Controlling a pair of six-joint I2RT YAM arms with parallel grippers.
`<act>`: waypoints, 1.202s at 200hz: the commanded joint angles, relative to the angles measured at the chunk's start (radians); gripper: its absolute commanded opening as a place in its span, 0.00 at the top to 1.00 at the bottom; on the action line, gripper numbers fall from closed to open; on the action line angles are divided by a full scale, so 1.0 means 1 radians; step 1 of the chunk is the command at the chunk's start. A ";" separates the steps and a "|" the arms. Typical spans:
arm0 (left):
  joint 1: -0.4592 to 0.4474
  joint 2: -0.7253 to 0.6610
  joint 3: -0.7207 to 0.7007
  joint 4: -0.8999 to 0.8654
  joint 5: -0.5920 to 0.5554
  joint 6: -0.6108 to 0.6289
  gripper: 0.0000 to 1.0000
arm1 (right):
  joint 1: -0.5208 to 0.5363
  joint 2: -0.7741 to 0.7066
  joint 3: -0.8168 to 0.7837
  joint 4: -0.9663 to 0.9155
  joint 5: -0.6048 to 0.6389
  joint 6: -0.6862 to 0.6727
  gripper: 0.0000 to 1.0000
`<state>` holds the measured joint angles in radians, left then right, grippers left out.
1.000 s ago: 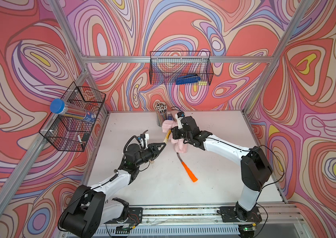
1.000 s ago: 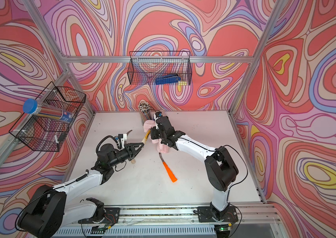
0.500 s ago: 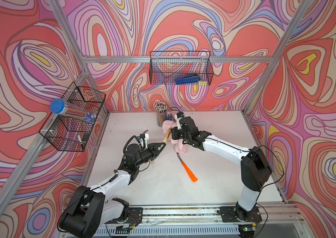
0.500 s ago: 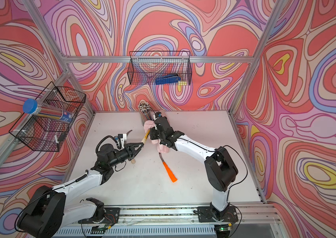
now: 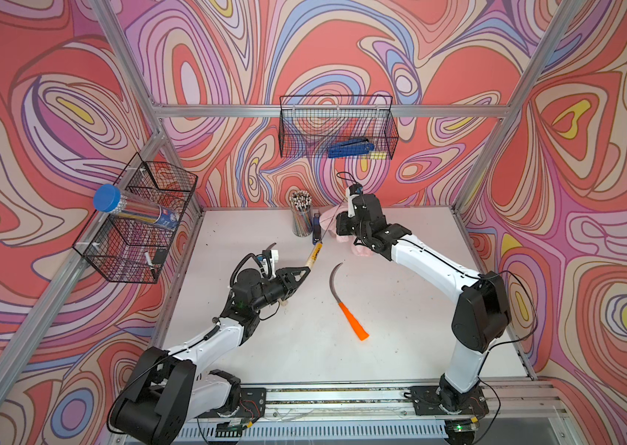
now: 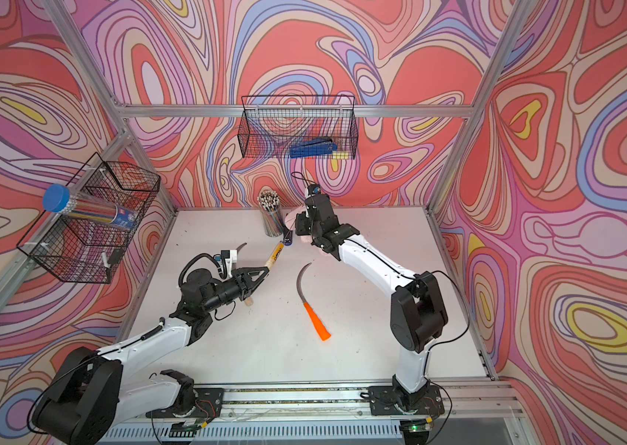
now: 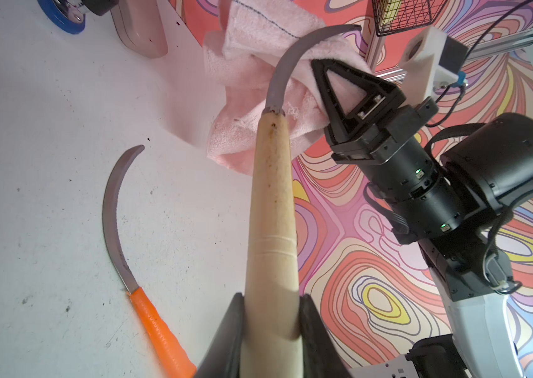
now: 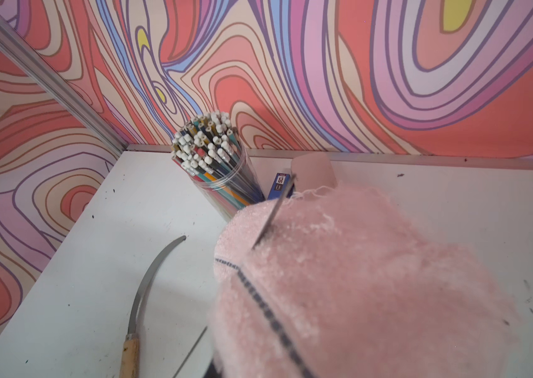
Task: Wipe small sickles with rags
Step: Wipe the small sickle.
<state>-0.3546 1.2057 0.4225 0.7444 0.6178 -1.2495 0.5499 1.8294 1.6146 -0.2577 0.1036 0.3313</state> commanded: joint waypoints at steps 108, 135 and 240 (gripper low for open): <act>-0.004 -0.015 0.007 0.039 0.021 0.003 1.00 | -0.027 -0.019 -0.044 0.017 -0.024 -0.030 1.00; -0.005 -0.012 0.008 0.042 0.021 0.003 1.00 | -0.025 -0.019 -0.103 0.063 -0.079 -0.006 1.00; -0.005 -0.003 0.007 0.041 0.020 0.003 1.00 | 0.119 -0.033 -0.206 0.167 -0.146 0.020 1.00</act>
<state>-0.3546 1.2057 0.4225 0.7444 0.6247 -1.2499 0.6277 1.8309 1.4136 -0.1432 -0.0235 0.3462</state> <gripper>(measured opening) 0.245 0.107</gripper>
